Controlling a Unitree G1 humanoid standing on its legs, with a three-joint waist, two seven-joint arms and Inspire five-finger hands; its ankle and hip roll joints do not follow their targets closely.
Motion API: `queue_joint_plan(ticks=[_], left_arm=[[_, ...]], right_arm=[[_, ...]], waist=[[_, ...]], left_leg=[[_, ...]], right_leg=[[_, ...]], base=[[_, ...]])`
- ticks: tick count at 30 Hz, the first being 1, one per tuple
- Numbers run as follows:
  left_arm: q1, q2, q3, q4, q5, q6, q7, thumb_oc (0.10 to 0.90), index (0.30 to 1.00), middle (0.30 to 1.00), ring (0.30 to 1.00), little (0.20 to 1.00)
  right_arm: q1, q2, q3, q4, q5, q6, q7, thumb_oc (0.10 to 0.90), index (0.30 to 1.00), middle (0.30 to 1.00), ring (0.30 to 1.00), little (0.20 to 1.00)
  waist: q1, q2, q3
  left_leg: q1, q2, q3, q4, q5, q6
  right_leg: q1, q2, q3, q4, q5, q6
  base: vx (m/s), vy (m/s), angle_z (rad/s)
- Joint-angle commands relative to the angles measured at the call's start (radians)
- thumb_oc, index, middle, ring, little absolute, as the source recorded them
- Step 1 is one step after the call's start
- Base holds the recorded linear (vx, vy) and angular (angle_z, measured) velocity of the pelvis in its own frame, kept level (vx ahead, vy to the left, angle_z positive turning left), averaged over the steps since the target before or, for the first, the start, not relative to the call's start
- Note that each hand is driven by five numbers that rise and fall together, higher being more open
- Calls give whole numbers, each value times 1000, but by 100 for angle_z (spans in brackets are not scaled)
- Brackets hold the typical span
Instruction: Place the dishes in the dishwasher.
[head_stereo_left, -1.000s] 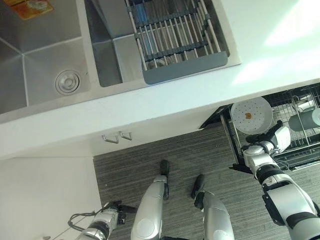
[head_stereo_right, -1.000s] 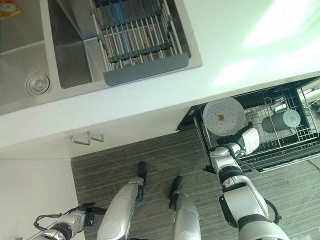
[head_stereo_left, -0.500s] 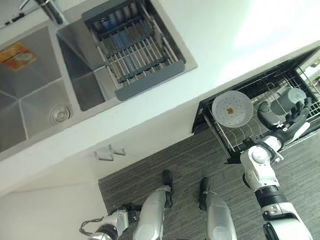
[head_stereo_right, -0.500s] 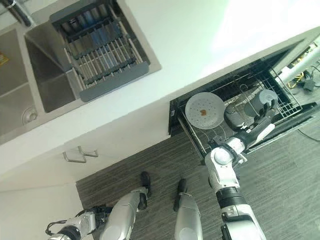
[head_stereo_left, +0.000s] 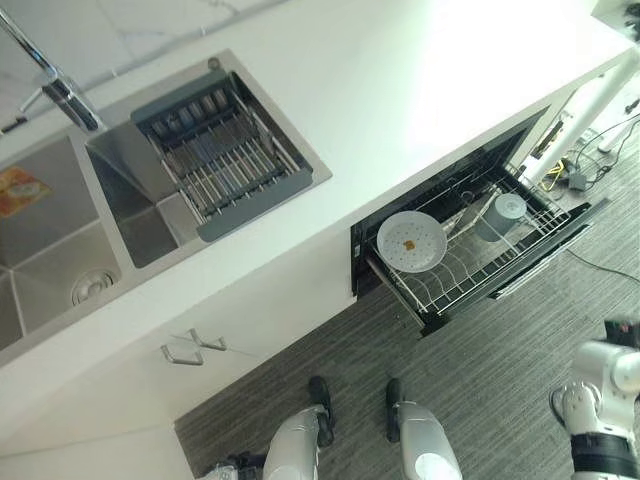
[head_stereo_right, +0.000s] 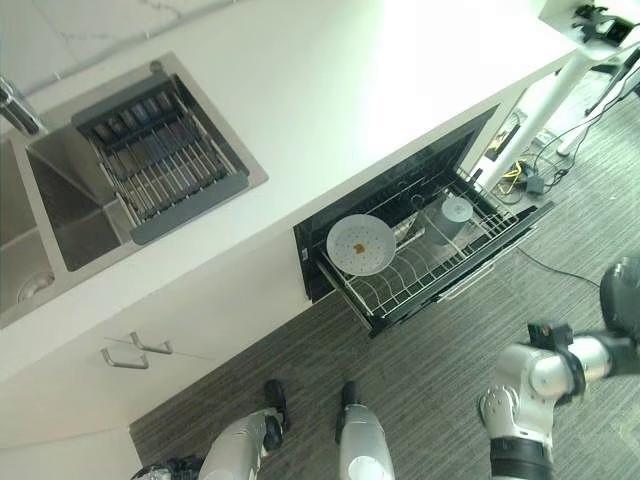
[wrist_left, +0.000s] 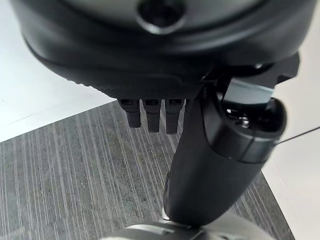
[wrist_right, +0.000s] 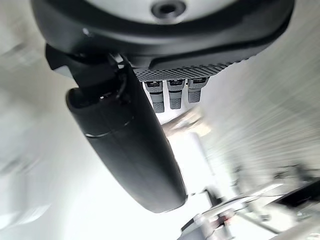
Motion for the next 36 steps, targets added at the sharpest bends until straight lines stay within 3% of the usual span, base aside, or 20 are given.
queue_joint_plan(ticks=[1,2,4,8,13,16,19,28,29,32,36], left_arm=[[11,29,-21,32,47,-5,-29,800,900,900,900,900],[9,30,-20,36,51,-5,-28,800,900,900,900,900],[-2,35,-30,62,76,3,-22,800,900,900,900,900],[-32,38,-59,81,39,38,-8,800,900,900,900,900],[-67,18,-79,98,9,69,20,800,900,900,900,900],[-78,13,-76,104,-9,43,20,800,900,900,900,900],[-100,8,-67,78,-50,-37,38,800,900,900,900,900],[-244,46,-130,-12,0,-156,108,800,900,900,900,900],[-254,54,-135,-11,16,-186,104,800,900,900,900,900],[-256,101,-156,-34,21,-416,10,800,900,900,900,900],[-238,133,-174,-170,7,-454,-20,800,900,900,900,900]], right_arm=[[-38,-68,-59,97,188,45,249,800,900,900,900,900],[-36,-67,-63,124,203,55,268,800,900,900,900,900],[-35,-66,-70,286,304,160,383,800,900,900,900,900],[-74,-100,-44,422,298,250,446,800,900,900,900,900],[-176,-147,40,532,166,359,460,800,900,900,900,900],[-225,-172,93,585,50,374,482,800,900,900,900,900],[-292,-184,163,601,8,382,498,800,900,900,900,900],[-479,-209,307,609,-51,387,512,800,900,900,900,900],[-499,-216,316,620,-51,383,520,800,900,900,900,900],[-566,-264,343,662,-65,358,557,800,900,900,900,900],[-595,-294,340,635,-155,342,535,800,900,900,900,900]], waist=[[-15,-3,-25],[-15,-3,-27],[-13,0,-40],[-7,17,-40],[12,57,-10],[31,70,6],[56,75,27],[107,41,94],[112,38,97],[135,49,119],[149,62,140]], left_leg=[[55,21,-35,92,-206,-29],[58,22,-35,92,-207,-29],[81,25,-37,92,-211,-31],[102,26,-43,92,-208,-41],[81,13,-61,92,-184,-49],[65,0,-74,92,-173,-45],[37,-9,-82,92,-164,-39],[-73,-23,-107,92,-123,-15],[-87,-26,-109,92,-122,-13],[-133,-40,-128,92,-111,-11],[-152,-59,-146,92,-102,-8]], right_leg=[[99,15,-35,-6,-99,20],[102,15,-36,-6,-100,20],[127,16,-43,-6,-106,15],[158,19,-61,-6,-121,3],[160,23,-82,2,-133,-19],[142,18,-92,35,-146,-28],[105,19,-103,76,-162,-37],[-62,22,-97,230,-190,-47],[-76,24,-96,237,-192,-47],[-124,24,-98,260,-197,-46],[-140,24,-88,276,-200,-45]], base=[[71,-74,-9],[98,-91,-9],[91,-102,-8],[50,-51,-1],[-8,45,17],[1,36,22],[-33,26,13],[-53,-37,9],[-61,-38,15],[-78,26,8],[6,44,7]])
